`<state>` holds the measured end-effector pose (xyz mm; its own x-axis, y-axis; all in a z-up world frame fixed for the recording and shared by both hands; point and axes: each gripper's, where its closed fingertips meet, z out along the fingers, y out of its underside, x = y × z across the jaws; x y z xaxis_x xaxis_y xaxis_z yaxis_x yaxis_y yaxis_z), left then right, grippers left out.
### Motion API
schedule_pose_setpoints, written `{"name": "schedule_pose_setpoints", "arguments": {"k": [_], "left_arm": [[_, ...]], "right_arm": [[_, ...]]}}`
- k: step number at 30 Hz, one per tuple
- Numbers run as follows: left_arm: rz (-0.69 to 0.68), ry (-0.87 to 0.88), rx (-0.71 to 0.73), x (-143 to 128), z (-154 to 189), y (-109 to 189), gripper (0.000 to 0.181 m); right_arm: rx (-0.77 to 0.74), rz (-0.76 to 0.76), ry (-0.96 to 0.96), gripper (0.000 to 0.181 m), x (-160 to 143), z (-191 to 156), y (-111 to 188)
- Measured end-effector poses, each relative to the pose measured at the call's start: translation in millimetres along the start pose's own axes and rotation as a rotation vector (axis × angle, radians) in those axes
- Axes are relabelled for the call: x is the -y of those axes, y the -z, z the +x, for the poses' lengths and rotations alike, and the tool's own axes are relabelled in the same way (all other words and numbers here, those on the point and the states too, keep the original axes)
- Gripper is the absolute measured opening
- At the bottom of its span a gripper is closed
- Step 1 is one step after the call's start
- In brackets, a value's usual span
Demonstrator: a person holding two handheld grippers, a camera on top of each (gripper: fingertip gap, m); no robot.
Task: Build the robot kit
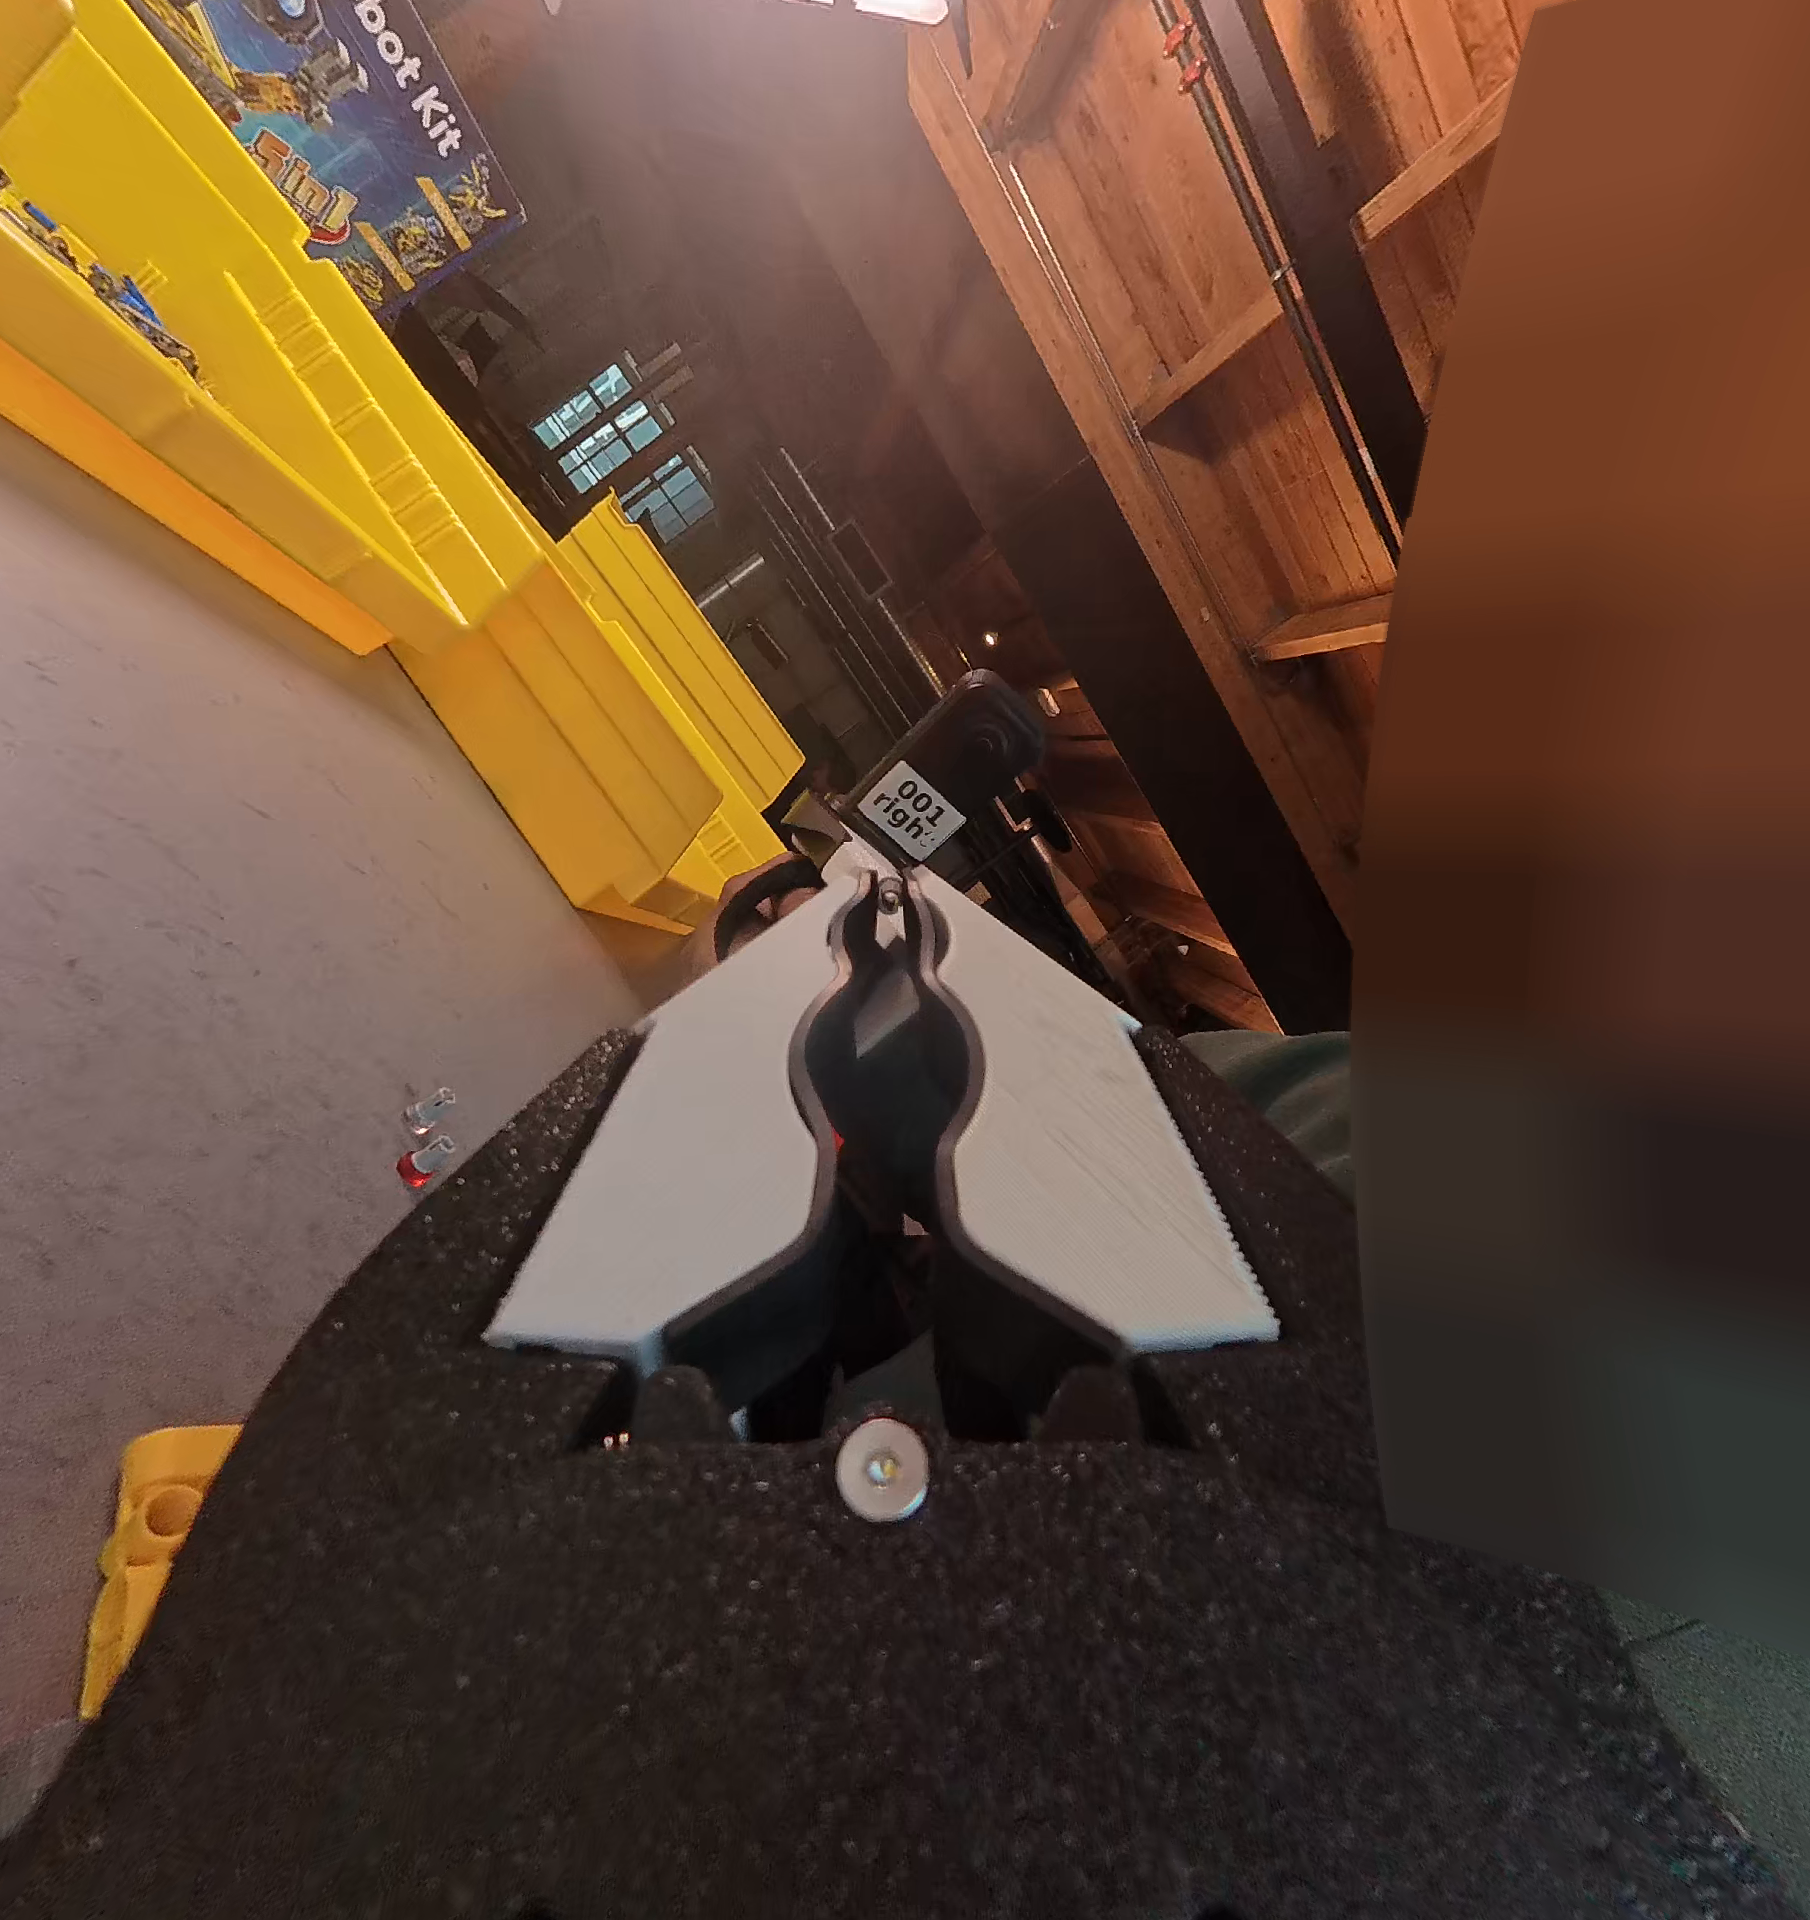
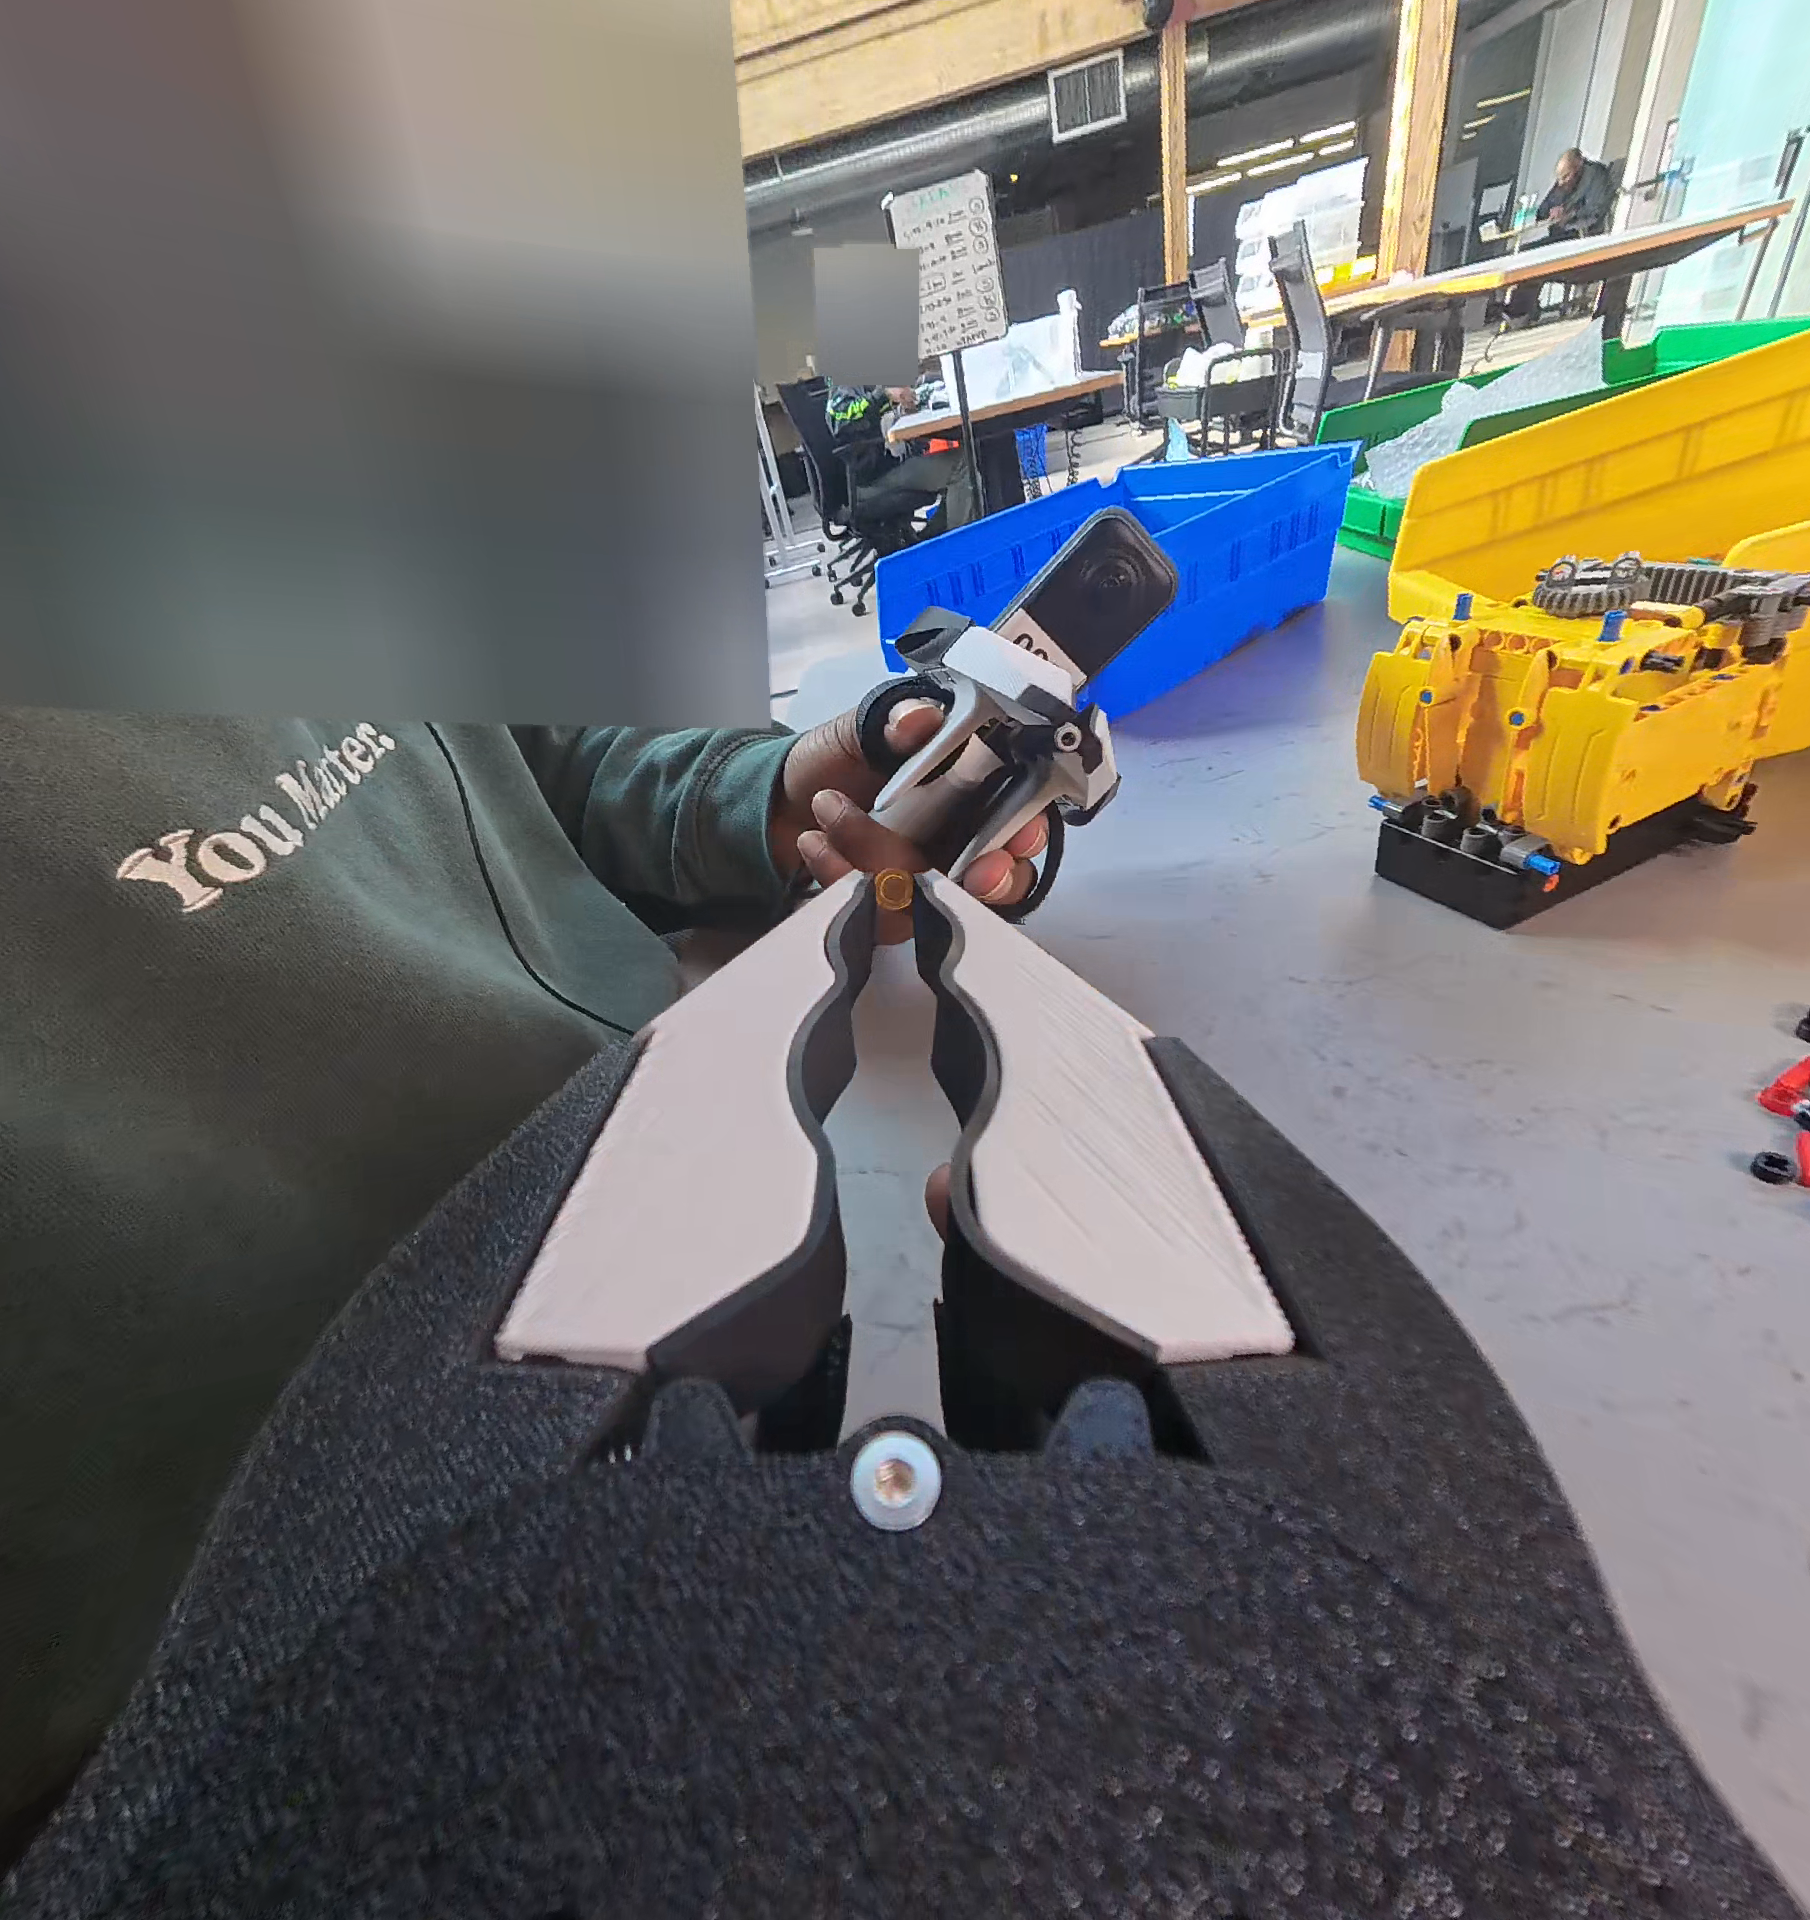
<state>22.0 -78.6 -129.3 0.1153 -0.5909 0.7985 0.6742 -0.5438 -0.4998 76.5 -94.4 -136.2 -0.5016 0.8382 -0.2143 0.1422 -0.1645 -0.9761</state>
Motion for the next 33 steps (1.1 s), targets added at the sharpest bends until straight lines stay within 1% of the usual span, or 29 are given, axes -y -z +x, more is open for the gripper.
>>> {"name": "schedule_pose_setpoints", "arguments": {"k": [8,11,12,13,15,17,18,19,22,24,33], "left_arm": [[-0.013,0.009,-0.007,-3,1,-1,0.004],[-0.017,0.009,-0.006,-4,0,-2,0.004],[-0.018,0.009,-0.005,-4,0,-2,0.004],[-0.019,0.009,-0.004,-4,0,-2,0.003],[-0.022,0.009,-0.002,-5,0,-2,0.003],[-0.027,0.009,-0.002,-6,-1,-2,0.003],[-0.029,0.008,-0.001,-6,-1,-2,0.003],[-0.03,0.007,-0.001,-7,-1,-3,0.003],[-0.031,0.004,0.002,-7,-1,-2,0.003],[-0.031,0.003,0.002,-6,-1,-2,0.003],[-0.041,0.006,0.002,-9,-1,-3,0.004]], "right_arm": [[0.013,0.032,-0.019,0.006,3,0,0],[0.015,-0.005,-0.015,0.007,-2,0,-1],[0.008,-0.049,-0.012,0.007,-8,1,-2],[-0.009,-0.126,0.002,0.007,-18,4,-2],[-0.068,-0.376,0.079,0.007,-53,14,0],[-0.126,-0.62,0.156,0.007,-86,26,10],[-0.147,-0.706,0.18,0.007,-98,31,15],[-0.156,-0.76,0.193,0.007,-106,34,18],[-0.159,-0.841,0.183,0.008,-118,38,23],[-0.162,-0.868,0.185,0.009,-122,39,26],[-0.15,-0.857,0.203,0.011,-119,33,25]]}}
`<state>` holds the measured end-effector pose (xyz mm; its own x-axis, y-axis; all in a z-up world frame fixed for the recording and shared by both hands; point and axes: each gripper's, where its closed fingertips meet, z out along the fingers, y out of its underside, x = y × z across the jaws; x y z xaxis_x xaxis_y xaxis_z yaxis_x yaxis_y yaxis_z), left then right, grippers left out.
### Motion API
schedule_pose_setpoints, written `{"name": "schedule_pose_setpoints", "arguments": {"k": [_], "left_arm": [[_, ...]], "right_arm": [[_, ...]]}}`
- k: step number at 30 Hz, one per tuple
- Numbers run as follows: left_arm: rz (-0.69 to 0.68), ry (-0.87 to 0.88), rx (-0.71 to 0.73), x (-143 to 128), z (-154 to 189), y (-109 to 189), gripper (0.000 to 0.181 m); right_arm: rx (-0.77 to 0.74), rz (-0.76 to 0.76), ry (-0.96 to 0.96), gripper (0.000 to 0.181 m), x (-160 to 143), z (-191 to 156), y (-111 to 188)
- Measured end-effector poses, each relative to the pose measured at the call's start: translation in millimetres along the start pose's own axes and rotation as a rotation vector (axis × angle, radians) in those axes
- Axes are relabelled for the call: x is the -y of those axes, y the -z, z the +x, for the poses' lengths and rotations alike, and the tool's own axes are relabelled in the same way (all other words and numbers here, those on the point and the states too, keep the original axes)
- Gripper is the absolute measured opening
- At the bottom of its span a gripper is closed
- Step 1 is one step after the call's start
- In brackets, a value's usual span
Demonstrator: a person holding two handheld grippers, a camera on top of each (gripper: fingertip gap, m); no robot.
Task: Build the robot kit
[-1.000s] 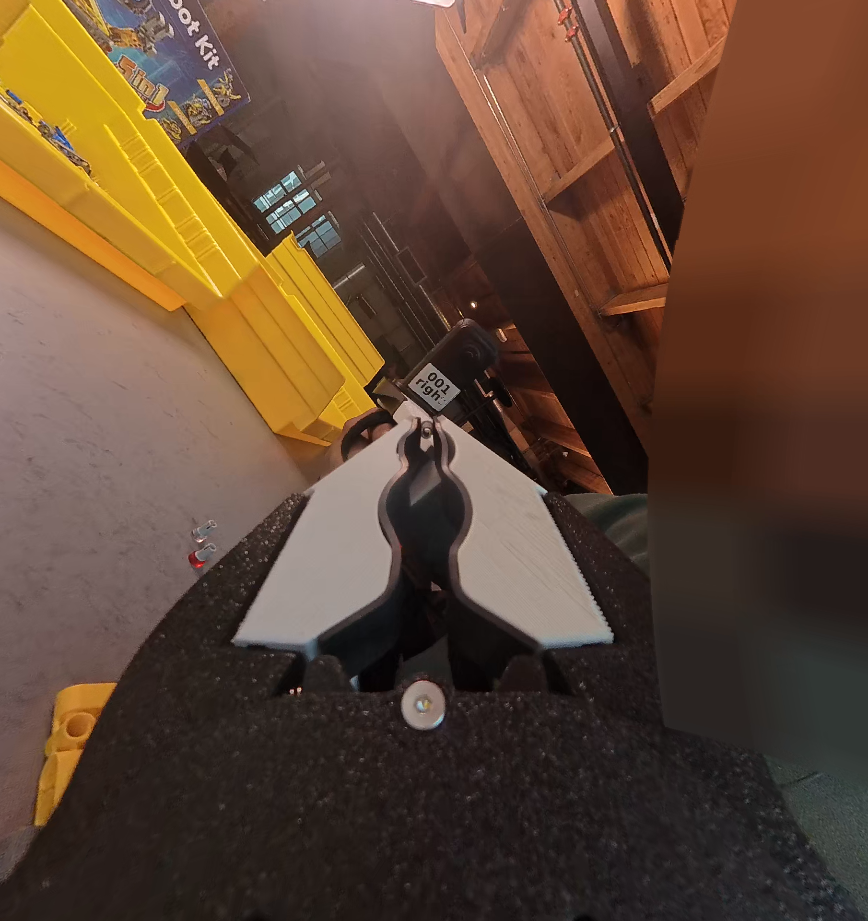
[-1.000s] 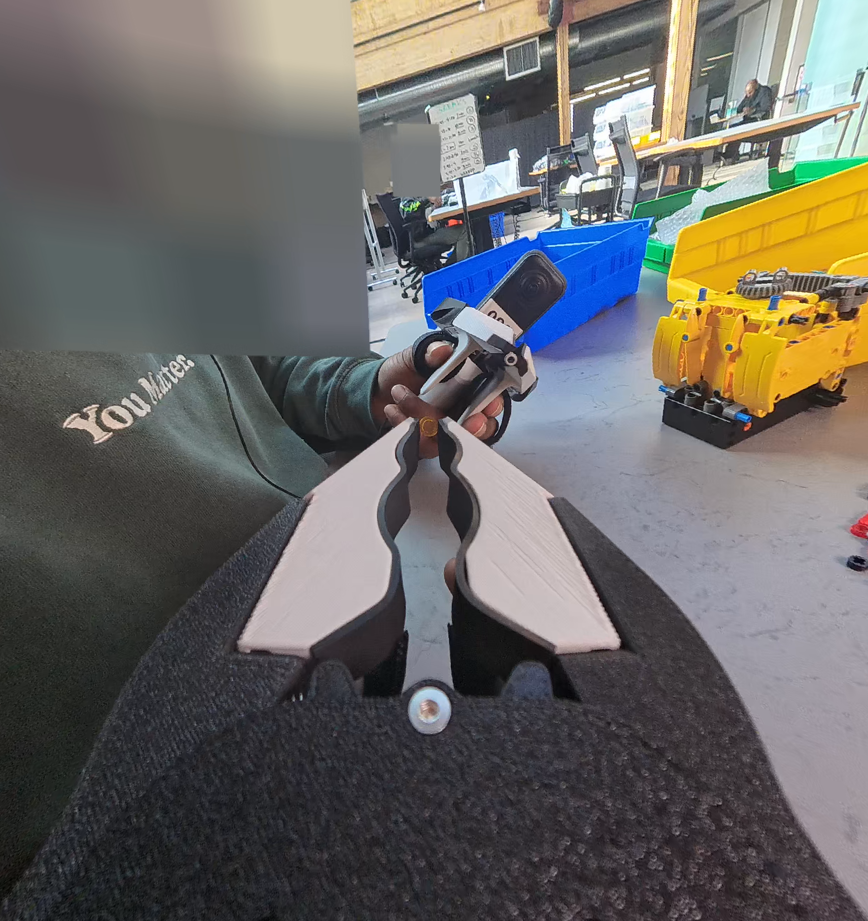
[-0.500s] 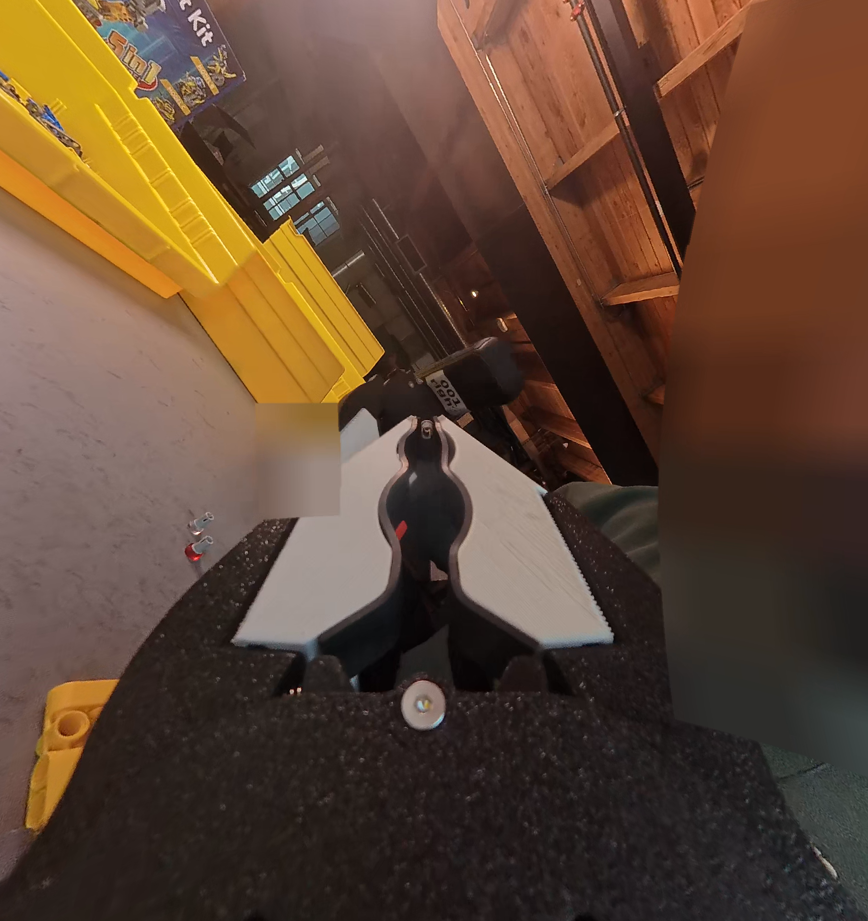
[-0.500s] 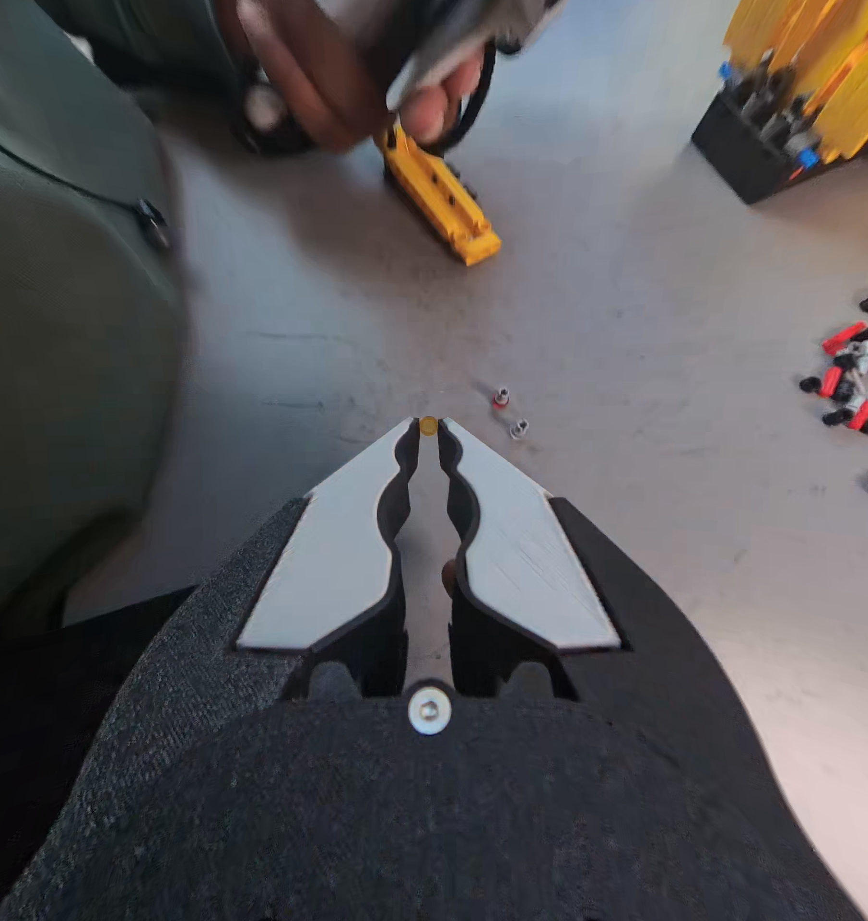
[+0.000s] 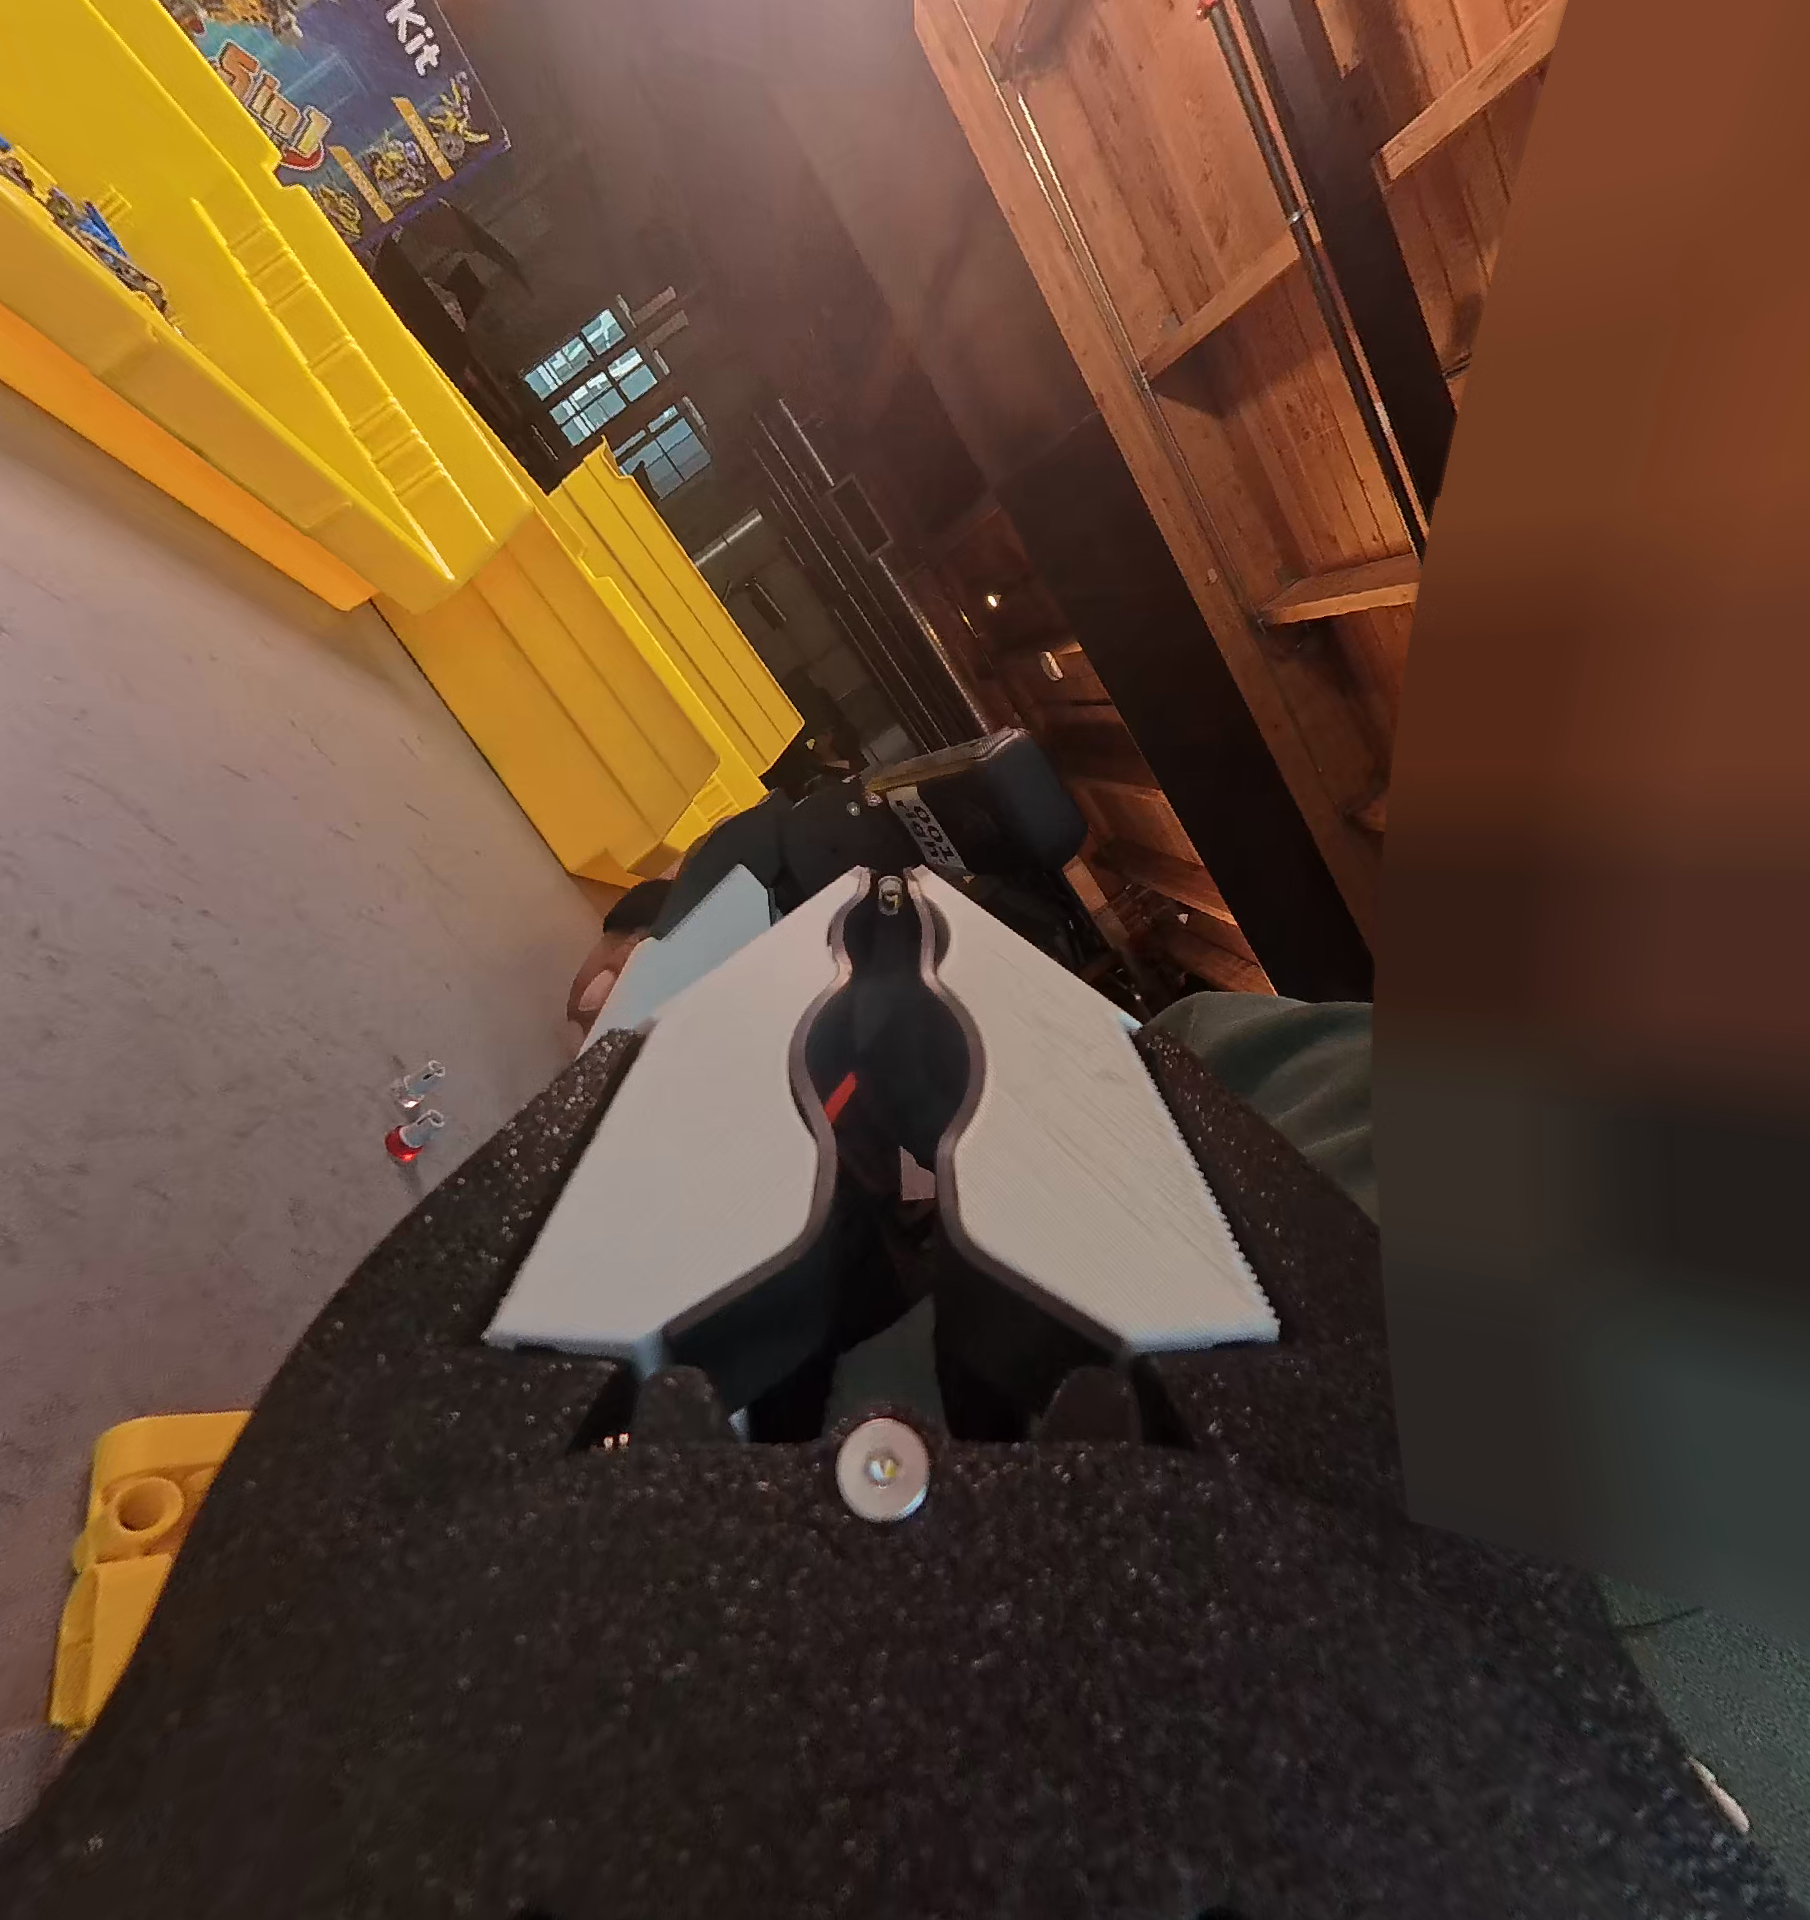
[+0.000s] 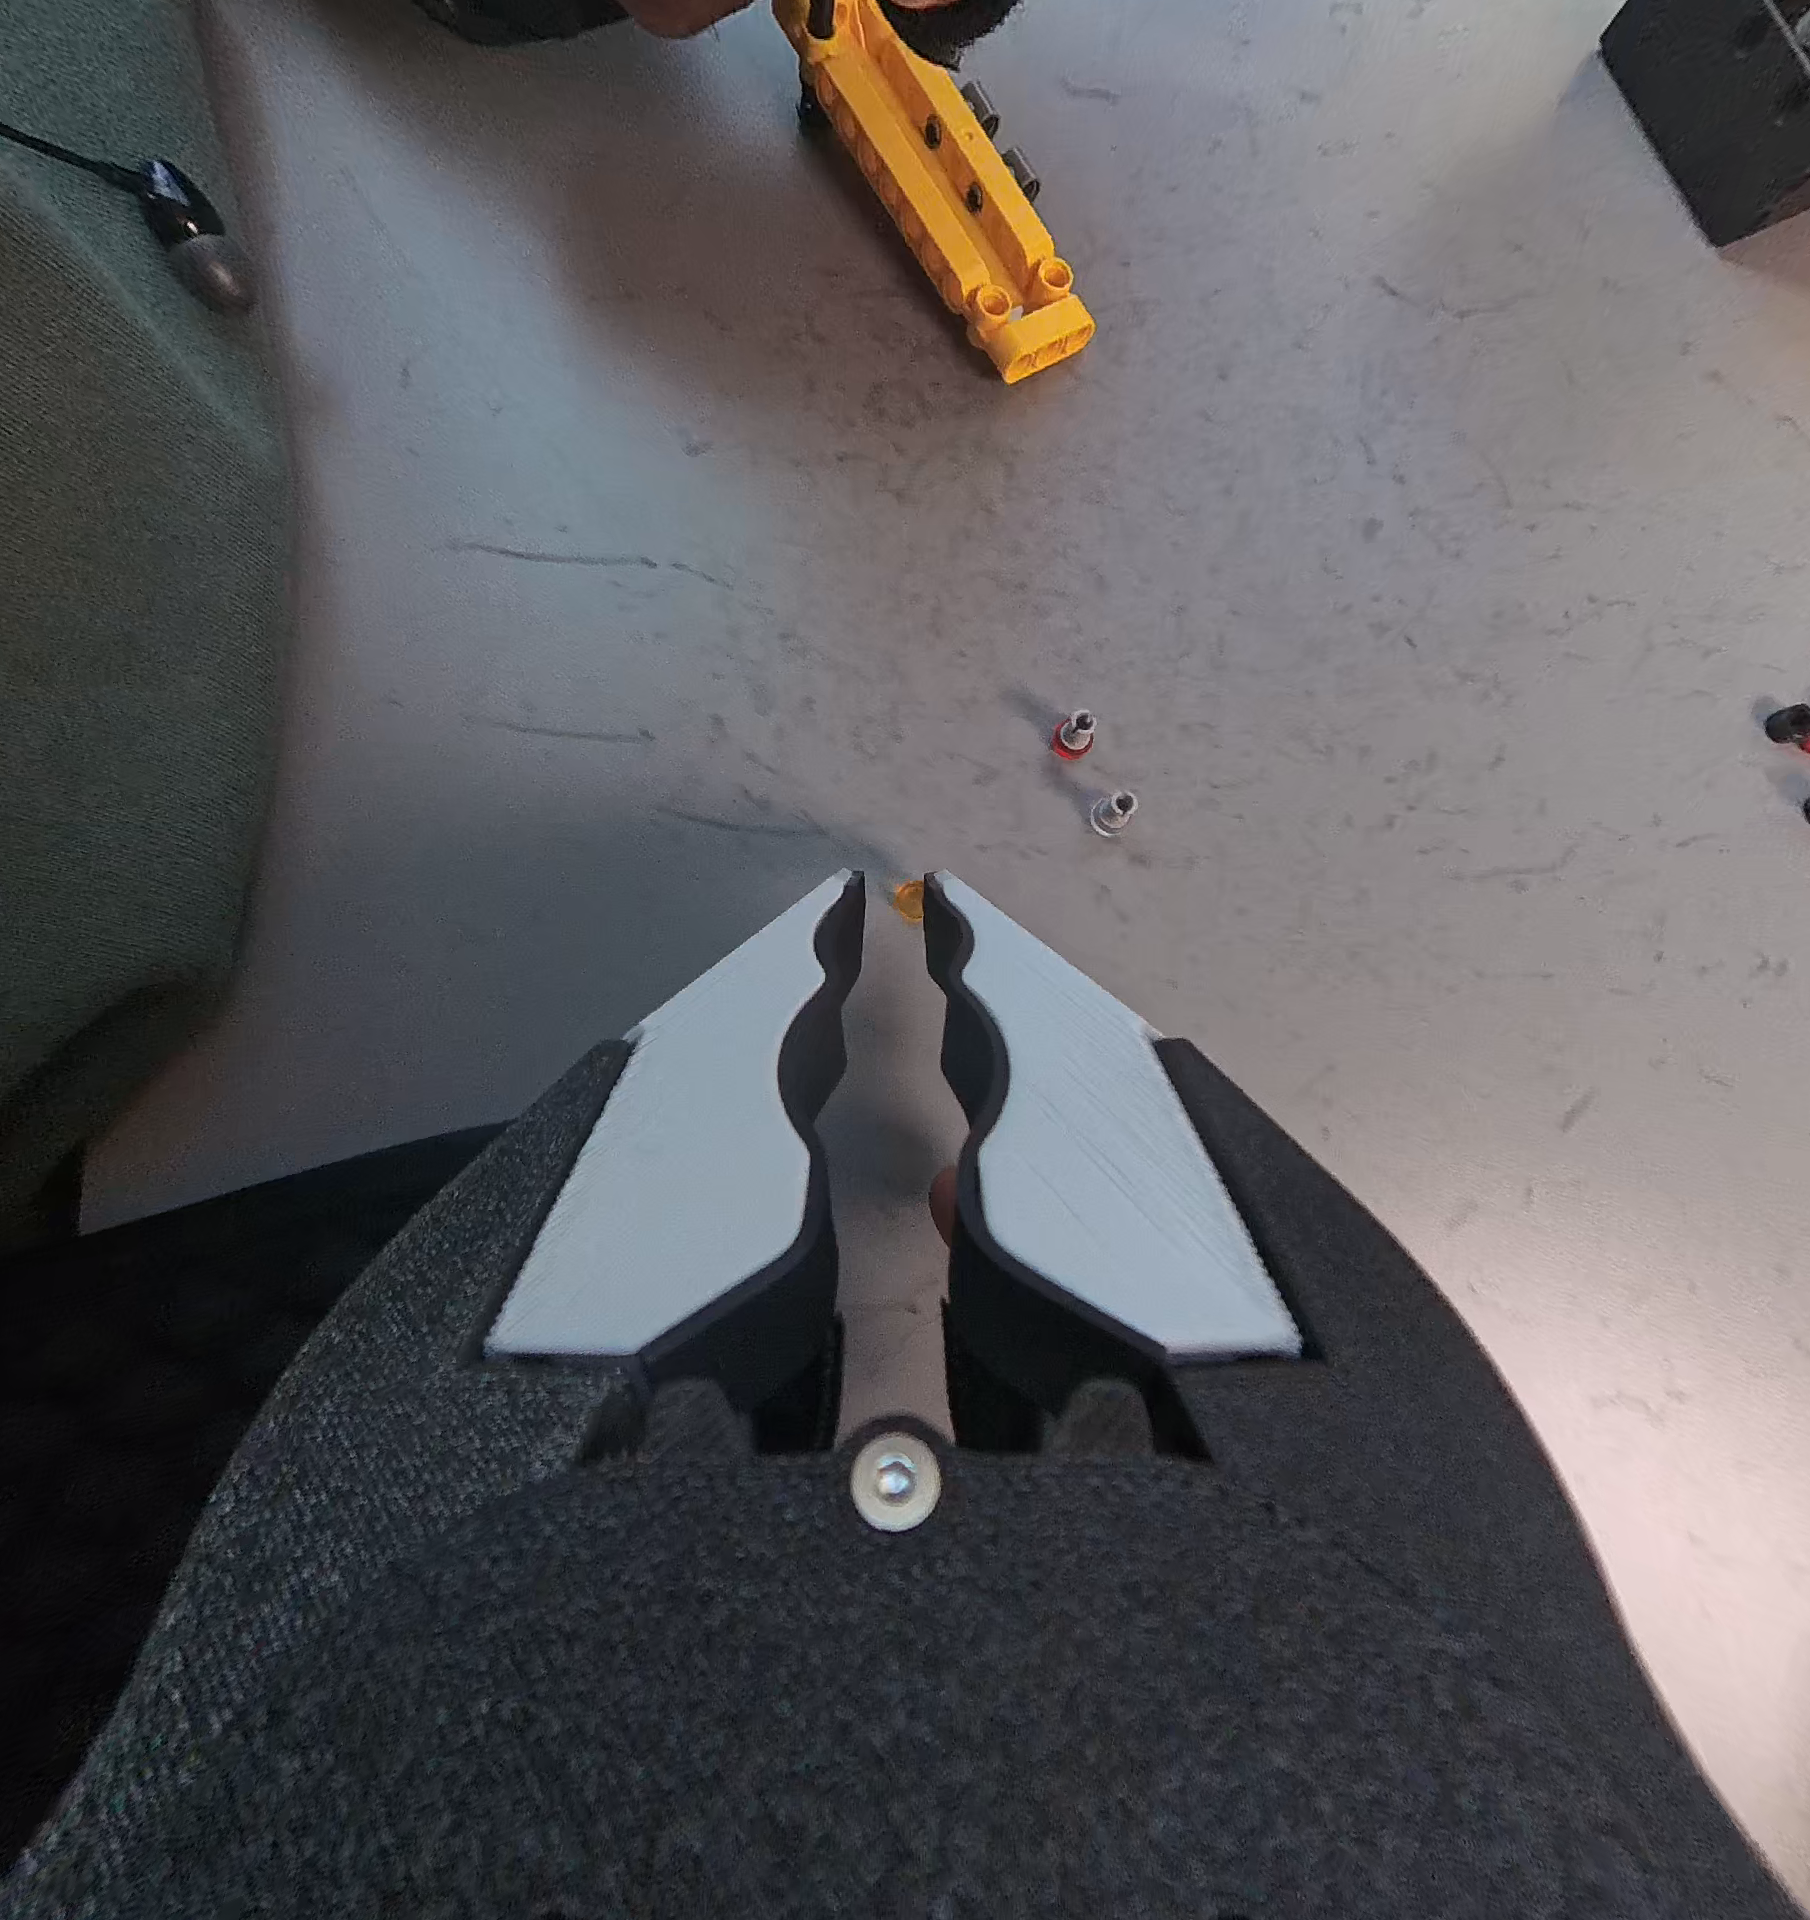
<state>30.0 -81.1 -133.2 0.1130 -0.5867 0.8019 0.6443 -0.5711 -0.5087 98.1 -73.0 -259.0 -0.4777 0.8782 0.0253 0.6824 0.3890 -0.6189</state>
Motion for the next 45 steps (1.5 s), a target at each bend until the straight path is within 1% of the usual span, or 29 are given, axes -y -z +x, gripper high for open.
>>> {"name": "schedule_pose_setpoints", "arguments": {"k": [10,17,22,29,35,41,42,45], "left_arm": [[-0.005,0.0,0.005,-1,-2,0,0.004],[-0.004,0.001,0.001,-1,-1,0,0.004],[-0.005,0.004,0.001,-1,-1,0,0.004],[-0.008,0.002,0.005,-2,-2,0,0.003],[-0.008,0.001,0.005,-1,-2,0,0.003],[-0.007,0.0,0.001,-1,-1,0,0.004],[-0.007,0.0,0.001,-1,0,0,0.004],[-0.007,0.0,0.0,-1,0,0,0.004]], "right_arm": [[0.018,-0.072,-0.002,0.01,-5,2,-6],[0.023,-0.072,-0.006,0.014,-6,4,-5],[0.01,-0.07,0.022,0.014,-7,4,-2],[0.032,-0.052,0.04,0.014,-2,-5,-2],[0.033,-0.054,0.03,0.01,-2,-4,-4],[0.031,-0.058,0.018,0.011,-2,-1,-4],[0.027,-0.079,0.021,0.012,-6,0,-5],[0.037,-0.067,0.011,0.012,-5,-1,-5]]}}
